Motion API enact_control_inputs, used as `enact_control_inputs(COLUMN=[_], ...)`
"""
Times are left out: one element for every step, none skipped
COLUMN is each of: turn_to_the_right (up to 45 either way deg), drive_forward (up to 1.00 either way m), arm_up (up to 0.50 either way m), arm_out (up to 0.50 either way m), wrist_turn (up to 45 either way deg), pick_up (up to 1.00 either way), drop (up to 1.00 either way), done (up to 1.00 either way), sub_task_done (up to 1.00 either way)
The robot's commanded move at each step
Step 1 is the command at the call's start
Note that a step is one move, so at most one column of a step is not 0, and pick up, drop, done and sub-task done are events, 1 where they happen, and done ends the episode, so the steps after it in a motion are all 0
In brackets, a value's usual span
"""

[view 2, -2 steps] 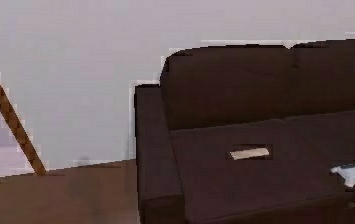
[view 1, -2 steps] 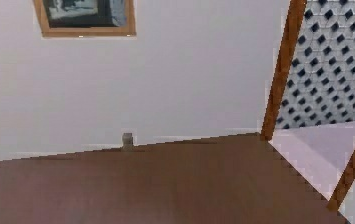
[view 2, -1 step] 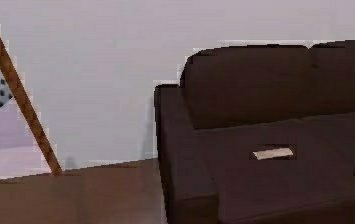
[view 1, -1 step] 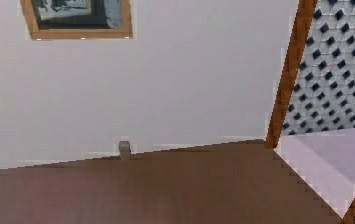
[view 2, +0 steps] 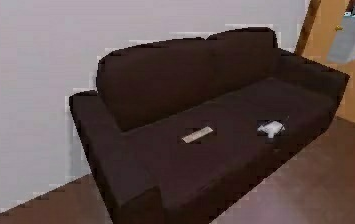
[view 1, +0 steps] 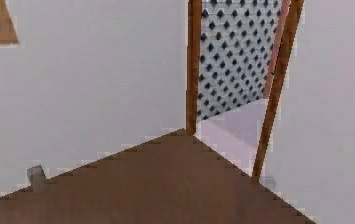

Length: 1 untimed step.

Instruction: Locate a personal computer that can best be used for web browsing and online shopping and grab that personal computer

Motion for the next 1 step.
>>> enact_control_inputs(turn_to_the_right=[0.0], drive_forward=[1.0], arm_up=[0.0], arm_out=[0.0], wrist_turn=[0.0], pick_up=[0.0], drop=[0.0], done=[0.0], sub_task_done=[0.0])
